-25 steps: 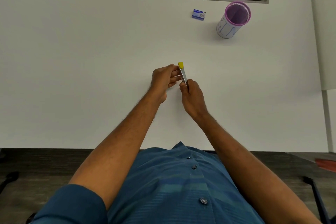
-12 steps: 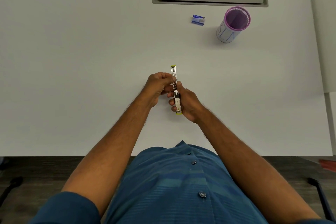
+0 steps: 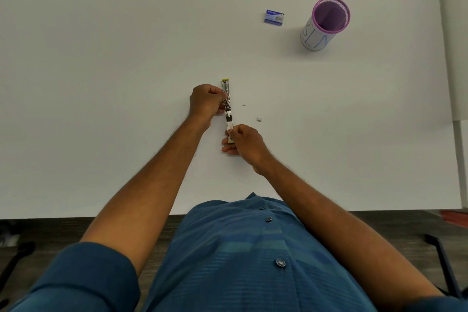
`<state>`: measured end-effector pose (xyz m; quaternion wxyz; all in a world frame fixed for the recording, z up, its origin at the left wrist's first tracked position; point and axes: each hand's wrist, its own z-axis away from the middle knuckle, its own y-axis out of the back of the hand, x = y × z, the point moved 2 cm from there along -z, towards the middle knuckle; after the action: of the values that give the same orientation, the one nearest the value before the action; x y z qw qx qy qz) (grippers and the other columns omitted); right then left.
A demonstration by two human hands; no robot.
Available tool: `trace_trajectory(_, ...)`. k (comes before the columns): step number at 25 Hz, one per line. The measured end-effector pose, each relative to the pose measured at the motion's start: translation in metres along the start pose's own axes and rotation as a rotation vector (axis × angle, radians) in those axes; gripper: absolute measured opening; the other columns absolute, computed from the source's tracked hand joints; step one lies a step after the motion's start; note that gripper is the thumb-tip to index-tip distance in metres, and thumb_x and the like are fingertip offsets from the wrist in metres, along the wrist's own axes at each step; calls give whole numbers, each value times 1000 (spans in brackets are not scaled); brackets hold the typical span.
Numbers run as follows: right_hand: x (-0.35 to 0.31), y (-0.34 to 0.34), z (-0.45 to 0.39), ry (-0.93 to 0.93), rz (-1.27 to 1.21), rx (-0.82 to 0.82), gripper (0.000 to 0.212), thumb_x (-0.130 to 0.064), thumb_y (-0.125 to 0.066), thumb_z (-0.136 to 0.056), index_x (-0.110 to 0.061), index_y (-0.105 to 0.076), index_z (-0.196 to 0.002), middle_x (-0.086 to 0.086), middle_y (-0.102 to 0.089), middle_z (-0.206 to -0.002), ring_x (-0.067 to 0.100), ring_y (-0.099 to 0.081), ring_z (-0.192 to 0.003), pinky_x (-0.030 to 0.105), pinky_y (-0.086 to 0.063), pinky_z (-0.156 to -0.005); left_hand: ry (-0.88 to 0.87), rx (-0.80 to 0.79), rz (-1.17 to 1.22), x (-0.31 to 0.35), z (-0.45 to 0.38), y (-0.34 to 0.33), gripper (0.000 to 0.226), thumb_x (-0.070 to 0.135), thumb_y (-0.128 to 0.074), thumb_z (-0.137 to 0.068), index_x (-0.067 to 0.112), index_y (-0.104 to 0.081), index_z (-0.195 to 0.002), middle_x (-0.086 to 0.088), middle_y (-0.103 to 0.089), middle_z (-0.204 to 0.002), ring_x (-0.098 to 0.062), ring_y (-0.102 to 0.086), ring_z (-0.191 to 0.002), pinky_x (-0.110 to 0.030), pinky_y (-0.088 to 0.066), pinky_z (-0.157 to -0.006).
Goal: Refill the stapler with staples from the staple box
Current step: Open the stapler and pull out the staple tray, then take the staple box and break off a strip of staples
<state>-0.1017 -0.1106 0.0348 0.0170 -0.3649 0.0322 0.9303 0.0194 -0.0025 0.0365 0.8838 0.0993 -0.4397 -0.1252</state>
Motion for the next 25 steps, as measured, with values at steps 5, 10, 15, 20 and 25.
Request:
trace_trajectory(5, -1, 3, -2, 84, 285, 103, 23, -37, -51, -104, -14, -52, -100, 7, -76, -79, 18, -75, -63, 31, -64, -65, -80, 57, -170, 3, 0, -5, 19, 7, -68, -84, 21, -67, -70, -2, -72, -78, -21, -72, -67, -33, -62, -58)
trace_trajectory(10, 3, 7, -5, 182, 668, 185, 33, -49, -47, -102, -17, -52, -97, 1, -72, -71, 17, -71, -58, 38, -62, -68, -80, 63, -193, 3, -2, -7, 17, 9, -68, -84, 20, -66, -71, 0, -71, -76, -19, -72, -64, -31, -61, -56)
trace_trajectory(15, 4, 11, -5, 188, 754, 199, 39, -54, -45, -102, -16, -52, -95, 2, -71, -73, 20, -69, -63, 43, -60, -74, -64, 78, -183, 3, -2, -8, 5, 13, -72, -82, 13, -69, -78, -1, -71, -74, -12, -67, -57, -28, -60, -54)
trace_trajectory(20, 5, 14, 0, 225, 740, 167, 34, -49, -44, -105, -16, -52, -102, 3, -71, -76, 19, -69, -64, 44, -61, -74, -49, 76, -163, 0, -5, -9, 11, 17, -76, -83, 8, -72, -85, -5, -74, -75, -11, -69, -55, -27, -60, -53)
trace_trajectory(25, 5, 14, 1, 230, 710, 150, 32, -48, -45, -105, -16, -52, -101, 3, -71, -77, 18, -68, -62, 44, -62, -73, -56, 71, -142, -2, -5, -9, 11, 17, -72, -84, 7, -72, -87, -8, -75, -79, -12, -69, -56, -32, -63, -57)
